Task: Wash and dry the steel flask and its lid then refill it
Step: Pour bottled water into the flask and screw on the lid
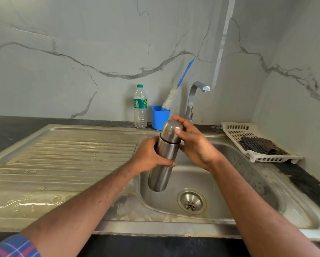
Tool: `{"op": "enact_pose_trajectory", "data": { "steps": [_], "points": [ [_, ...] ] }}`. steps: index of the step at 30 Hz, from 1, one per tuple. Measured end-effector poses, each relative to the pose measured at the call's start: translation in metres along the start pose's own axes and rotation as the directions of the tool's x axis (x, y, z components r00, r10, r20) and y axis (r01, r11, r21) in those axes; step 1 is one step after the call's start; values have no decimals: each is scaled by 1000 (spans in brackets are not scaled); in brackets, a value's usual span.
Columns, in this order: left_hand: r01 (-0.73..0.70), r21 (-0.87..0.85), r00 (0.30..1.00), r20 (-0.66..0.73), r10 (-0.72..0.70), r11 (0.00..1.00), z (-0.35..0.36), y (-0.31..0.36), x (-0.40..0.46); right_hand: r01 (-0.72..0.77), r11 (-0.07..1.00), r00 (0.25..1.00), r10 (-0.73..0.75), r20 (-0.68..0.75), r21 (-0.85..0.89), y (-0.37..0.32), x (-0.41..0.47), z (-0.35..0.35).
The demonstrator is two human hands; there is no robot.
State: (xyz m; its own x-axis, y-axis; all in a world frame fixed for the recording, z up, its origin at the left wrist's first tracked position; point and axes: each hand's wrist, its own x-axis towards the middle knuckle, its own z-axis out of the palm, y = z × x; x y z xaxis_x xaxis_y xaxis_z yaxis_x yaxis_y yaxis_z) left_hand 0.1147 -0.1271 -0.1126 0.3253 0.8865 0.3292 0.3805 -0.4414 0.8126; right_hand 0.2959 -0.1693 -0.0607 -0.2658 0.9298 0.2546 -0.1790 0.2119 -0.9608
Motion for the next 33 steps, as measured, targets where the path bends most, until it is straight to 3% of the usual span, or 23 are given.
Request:
{"op": "enact_pose_trajectory", "data": {
  "steps": [1, 5, 7, 11, 16, 21, 26, 28, 31, 33],
  "points": [
    [0, 4, 1000, -3, 0, 1000, 0, 1, 0, 28, 1000, 1000, -28, -10, -12, -2, -1, -2],
    [-15, 10, 1000, -5, 15, 1000, 4, 5, -2, 79, 939, 940, -182, -288, -335, 4, 3, 12],
    [-20, 23, 1000, 10, 20, 1000, 5, 6, -3, 58, 959, 966, -124, -229, -276, 5, 5, 16],
    [-16, 18, 1000, -3, 17, 1000, 0, 4, -3, 19, 996, 999, -16, -37, 92, -9, -2, -3],
    [-26, 6, 1000, 0, 25, 1000, 1, 7, -2, 89, 972, 949, -149, -278, -218, 4, 5, 3],
    [-35, 6, 998, 61, 34, 999, -6, 7, -4, -10, 1000, 997, 8, 81, 24, -3, -4, -5],
    [-32, -15, 998, 49, 32, 999, -4, 9, -6, 93, 948, 959, -167, -231, -303, 3, 1, 3],
    [-31, -16, 999, 40, 32, 999, -2, 9, -4, 78, 960, 978, -126, -166, -268, 4, -1, 2],
    [-19, -39, 999, 47, 21, 999, -7, 7, -4, 35, 999, 996, -33, 83, -26, -3, -4, -6],
    [-15, -54, 999, 49, 17, 998, -7, 8, -5, 86, 994, 993, -80, 85, -68, -4, -4, -8]
  ]
}}
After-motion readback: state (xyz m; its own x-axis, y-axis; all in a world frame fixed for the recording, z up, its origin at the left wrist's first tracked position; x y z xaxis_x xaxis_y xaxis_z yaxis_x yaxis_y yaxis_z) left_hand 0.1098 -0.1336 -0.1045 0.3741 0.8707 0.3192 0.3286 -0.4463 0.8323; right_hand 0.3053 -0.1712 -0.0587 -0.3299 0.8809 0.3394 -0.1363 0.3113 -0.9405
